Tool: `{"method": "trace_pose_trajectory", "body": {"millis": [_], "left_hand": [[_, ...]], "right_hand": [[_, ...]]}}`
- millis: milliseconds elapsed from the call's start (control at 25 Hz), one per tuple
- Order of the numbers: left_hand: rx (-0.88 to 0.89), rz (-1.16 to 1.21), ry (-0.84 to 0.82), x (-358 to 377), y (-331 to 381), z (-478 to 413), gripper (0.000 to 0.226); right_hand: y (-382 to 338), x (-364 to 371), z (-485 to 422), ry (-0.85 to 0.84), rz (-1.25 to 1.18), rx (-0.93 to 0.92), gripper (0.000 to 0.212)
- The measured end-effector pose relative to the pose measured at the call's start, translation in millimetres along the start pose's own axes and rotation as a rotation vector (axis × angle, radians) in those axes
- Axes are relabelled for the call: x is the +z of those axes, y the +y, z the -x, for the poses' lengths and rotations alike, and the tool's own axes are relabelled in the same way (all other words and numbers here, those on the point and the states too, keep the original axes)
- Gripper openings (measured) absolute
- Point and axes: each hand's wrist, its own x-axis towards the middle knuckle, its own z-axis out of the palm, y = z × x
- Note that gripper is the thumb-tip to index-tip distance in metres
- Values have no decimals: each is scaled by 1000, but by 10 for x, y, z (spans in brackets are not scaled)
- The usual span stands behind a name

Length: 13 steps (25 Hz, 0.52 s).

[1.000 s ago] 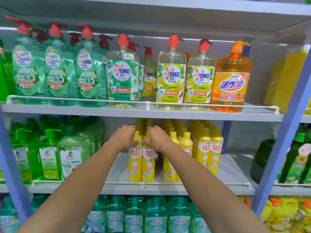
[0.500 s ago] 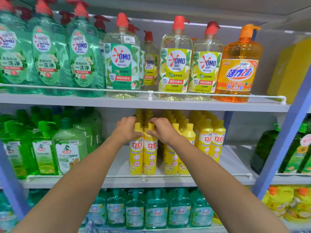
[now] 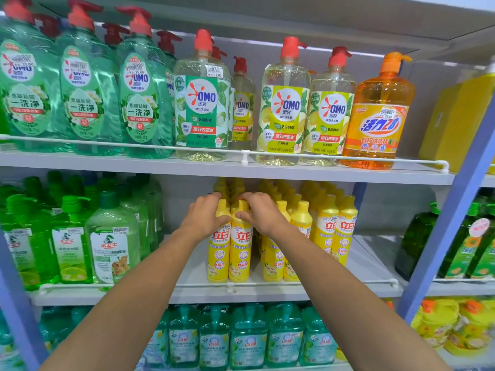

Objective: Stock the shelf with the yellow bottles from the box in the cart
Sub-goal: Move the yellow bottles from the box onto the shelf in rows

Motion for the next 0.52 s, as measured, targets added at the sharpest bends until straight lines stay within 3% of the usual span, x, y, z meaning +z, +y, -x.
{"method": "trace_pose_trajectory", "body": {"millis": [320, 520], "left_hand": [[84, -158, -123, -97, -24, 3, 56], [141, -342, -230, -350, -60, 295, 85]], "right_hand": [[-133, -50, 103, -43, 148, -3, 61], [-108, -165, 393, -143, 272, -85, 90]]}}
